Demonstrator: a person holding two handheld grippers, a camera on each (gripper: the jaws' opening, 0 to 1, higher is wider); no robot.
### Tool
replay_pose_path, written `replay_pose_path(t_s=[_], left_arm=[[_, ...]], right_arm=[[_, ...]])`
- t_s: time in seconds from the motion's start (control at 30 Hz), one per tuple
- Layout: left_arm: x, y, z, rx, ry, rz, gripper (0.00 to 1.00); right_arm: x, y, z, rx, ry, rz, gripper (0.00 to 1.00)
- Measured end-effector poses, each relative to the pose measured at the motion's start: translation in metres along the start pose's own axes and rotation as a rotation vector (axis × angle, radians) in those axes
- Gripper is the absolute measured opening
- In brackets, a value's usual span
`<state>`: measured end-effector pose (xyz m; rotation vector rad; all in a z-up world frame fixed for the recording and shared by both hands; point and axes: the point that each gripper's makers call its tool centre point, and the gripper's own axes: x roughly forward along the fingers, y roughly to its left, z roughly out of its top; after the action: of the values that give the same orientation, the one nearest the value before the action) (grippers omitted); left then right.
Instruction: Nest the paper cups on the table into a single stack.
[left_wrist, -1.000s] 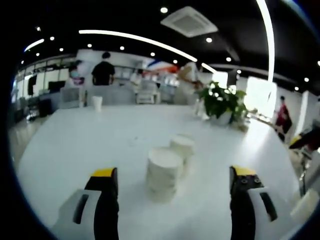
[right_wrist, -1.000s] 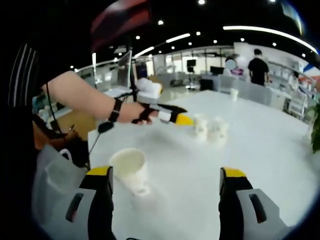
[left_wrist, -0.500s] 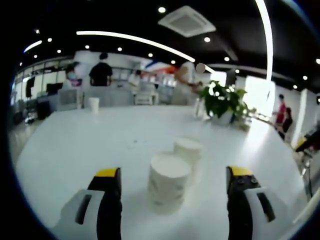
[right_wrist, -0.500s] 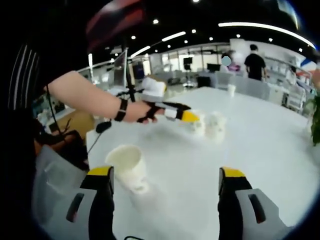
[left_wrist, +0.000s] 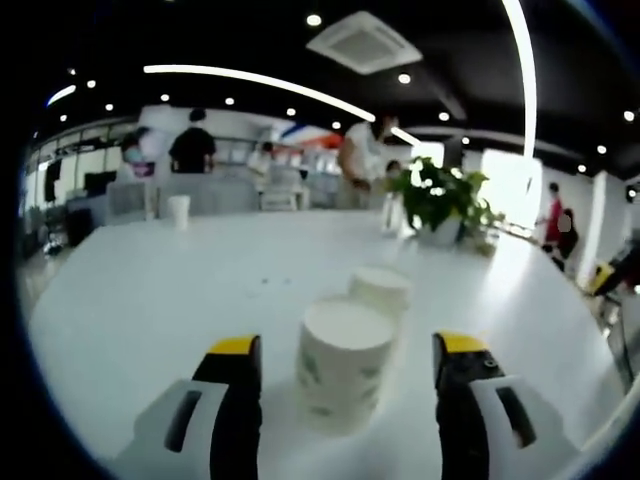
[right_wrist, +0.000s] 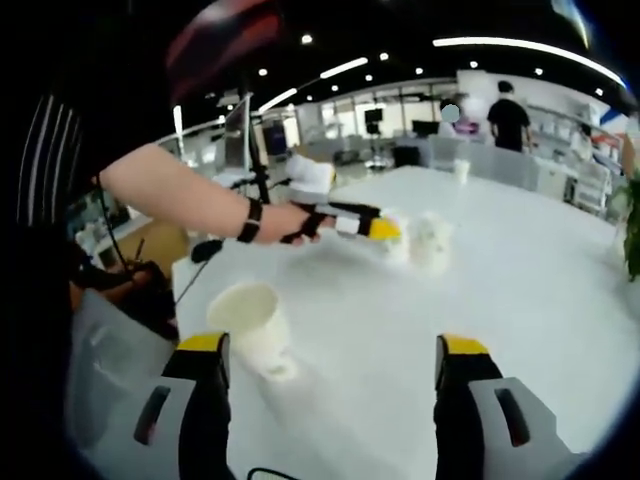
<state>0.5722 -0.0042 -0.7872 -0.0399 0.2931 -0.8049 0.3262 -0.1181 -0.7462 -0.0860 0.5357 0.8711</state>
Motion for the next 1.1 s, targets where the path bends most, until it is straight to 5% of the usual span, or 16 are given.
replay_pose_path(t_s=[0.23, 0.33, 0.73, 1.1], left_arm=[[0.003, -0.001, -0.001, 0.078, -0.002, -0.013, 0.59], [0.005, -0.001, 0.001, 0.023, -0.016, -0.028, 0.56], [0.012, -0.001, -0.006, 0.026, 0.007, -0.059, 0.41], [0.01, -0.008, -0.003, 0.026, 0.003, -0.075, 0.38]], right_arm=[[0.001, -0.002, -0.002, 0.012, 0.007, -0.001, 0.82], [0.002, -0.002, -0.002, 0.014, 0.007, 0.0, 0.81], [0.003, 0.001, -0.009, 0.022, 0.035, 0.012, 0.79], [0.002, 0.001, -0.007, 0.019, 0.037, 0.021, 0.78]])
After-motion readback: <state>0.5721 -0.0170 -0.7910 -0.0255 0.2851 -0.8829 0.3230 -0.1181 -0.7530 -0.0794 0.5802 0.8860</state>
